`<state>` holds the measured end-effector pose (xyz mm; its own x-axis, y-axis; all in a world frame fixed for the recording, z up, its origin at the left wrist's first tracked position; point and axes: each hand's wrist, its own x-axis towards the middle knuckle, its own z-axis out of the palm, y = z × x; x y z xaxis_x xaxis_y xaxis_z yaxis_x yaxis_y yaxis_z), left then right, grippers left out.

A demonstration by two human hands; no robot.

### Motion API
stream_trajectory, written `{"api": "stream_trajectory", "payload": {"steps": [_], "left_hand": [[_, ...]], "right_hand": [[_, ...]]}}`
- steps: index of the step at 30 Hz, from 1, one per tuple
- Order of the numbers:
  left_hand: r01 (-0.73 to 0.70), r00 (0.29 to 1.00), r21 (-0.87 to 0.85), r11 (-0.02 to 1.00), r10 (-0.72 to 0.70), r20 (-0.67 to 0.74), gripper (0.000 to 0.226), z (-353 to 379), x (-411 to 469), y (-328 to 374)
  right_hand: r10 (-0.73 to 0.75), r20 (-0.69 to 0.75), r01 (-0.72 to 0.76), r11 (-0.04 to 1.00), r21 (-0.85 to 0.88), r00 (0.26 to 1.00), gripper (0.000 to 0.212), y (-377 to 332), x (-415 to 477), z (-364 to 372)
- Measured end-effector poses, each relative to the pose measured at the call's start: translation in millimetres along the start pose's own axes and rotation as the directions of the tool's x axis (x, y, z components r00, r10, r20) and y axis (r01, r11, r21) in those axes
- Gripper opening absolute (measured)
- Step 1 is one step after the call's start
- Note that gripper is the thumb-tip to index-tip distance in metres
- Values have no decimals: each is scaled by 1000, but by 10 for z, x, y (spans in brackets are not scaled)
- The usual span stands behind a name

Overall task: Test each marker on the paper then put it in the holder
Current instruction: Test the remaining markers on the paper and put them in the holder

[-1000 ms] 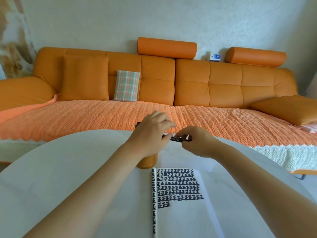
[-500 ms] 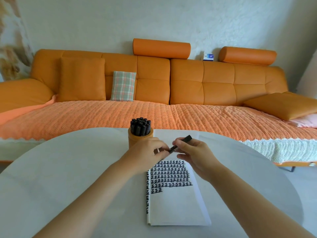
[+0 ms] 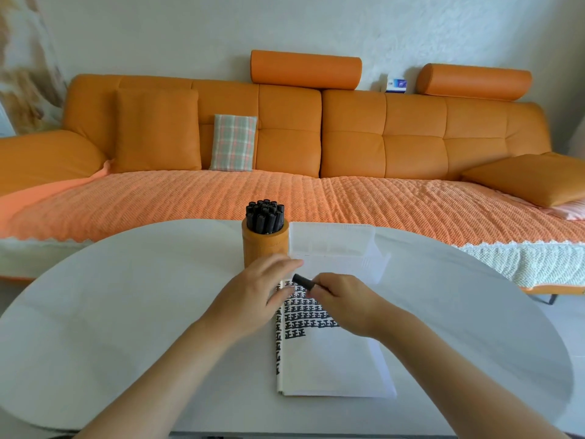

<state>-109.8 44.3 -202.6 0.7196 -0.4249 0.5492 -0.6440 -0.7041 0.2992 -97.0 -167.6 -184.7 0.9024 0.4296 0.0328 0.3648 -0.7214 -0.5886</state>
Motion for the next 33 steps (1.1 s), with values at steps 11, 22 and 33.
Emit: {"api": "stream_trajectory", "payload": {"steps": [11, 22, 33], "left_hand": [[-46, 997, 112, 993, 38, 67, 15, 113, -35, 1], [-62, 994, 89, 994, 54, 94, 10, 82, 8, -57], [258, 954, 54, 965, -263, 142, 24, 39, -257, -406]], "right_hand": [[-242, -12, 224, 916, -334, 970, 23, 41, 39, 57], [-247, -44, 228, 938, -260, 968, 32, 90, 50, 73], [-181, -54, 171, 974, -150, 982, 29, 262, -15, -12]]}}
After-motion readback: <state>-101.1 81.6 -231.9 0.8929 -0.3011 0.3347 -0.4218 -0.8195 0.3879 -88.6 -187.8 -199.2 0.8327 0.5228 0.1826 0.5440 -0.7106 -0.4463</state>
